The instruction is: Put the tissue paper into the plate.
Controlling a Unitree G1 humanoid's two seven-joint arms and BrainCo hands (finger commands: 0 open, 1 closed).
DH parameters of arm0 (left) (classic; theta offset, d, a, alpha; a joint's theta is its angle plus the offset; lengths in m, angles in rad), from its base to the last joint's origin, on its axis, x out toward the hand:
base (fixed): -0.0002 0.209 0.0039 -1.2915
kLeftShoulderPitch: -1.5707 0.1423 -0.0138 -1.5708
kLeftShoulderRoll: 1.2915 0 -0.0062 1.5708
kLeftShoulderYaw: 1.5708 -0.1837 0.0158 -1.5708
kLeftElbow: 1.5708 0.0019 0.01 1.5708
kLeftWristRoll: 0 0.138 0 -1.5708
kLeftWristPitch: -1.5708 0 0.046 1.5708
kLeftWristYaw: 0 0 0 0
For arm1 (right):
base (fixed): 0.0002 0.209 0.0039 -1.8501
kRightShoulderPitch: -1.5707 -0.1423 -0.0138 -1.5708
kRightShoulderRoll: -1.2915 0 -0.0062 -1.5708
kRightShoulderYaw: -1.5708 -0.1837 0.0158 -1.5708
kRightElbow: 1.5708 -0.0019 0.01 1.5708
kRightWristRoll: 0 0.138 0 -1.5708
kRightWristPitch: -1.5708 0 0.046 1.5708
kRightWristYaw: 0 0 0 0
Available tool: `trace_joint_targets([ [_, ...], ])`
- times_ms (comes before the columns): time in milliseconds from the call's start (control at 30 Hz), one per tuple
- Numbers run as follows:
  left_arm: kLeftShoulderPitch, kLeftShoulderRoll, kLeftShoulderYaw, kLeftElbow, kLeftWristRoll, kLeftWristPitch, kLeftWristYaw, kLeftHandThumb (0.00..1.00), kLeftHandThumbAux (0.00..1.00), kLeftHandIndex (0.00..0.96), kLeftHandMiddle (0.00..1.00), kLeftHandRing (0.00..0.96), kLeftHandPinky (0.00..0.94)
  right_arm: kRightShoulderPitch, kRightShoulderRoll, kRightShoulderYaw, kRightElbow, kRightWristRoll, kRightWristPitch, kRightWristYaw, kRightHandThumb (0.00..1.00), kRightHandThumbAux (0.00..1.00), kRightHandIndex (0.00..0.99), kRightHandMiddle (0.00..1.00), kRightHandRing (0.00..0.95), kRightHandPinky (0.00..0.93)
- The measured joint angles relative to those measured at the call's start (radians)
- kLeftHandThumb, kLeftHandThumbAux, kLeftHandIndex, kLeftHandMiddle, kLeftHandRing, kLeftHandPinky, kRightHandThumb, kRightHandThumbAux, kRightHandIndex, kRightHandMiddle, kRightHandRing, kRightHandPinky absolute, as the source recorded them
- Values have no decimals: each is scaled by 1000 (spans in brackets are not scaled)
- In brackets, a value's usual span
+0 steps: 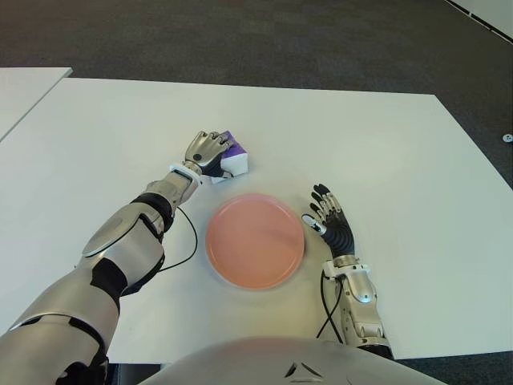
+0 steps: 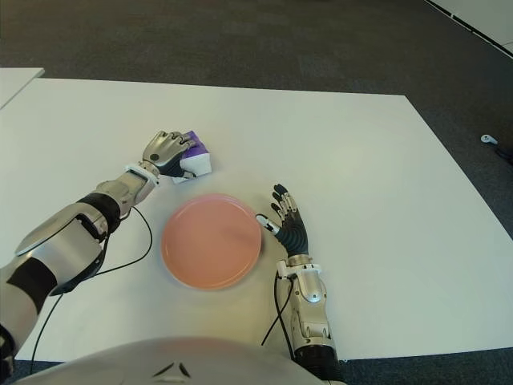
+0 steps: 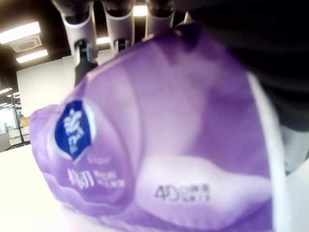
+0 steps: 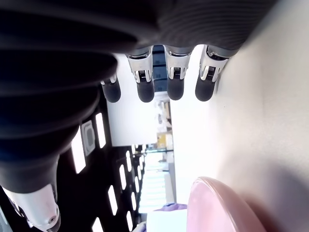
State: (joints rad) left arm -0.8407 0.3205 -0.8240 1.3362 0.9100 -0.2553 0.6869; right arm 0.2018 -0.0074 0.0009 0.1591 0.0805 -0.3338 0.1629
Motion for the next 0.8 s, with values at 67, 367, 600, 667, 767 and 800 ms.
trace_joint_targets([
  [67,0,0,0,0,0,1,0,948,650,386,511,529,723,0,0,0,1,0,0,0,2,697,0,0,0,0],
  [367,3,0,16,0,-8,2,0,949,649,389,510,525,740,-6,-1,-3,12,0,0,0,7,689,0,0,0,0],
  [600,3,2,72,-1,-59,-40,0,950,650,388,509,523,754,-12,-2,-7,17,2,0,0,23,694,0,0,0,0],
  [667,4,3,102,-2,-84,-70,0,950,651,387,508,524,767,-13,-3,-9,18,3,0,1,28,695,0,1,0,0],
  [767,4,6,140,-3,-113,-105,0,949,651,385,507,525,773,-16,-4,-11,19,4,0,6,31,694,0,1,0,0],
  [800,4,7,152,-5,-124,-116,0,949,652,384,507,526,774,-17,-4,-11,19,4,0,7,31,694,0,1,0,0],
])
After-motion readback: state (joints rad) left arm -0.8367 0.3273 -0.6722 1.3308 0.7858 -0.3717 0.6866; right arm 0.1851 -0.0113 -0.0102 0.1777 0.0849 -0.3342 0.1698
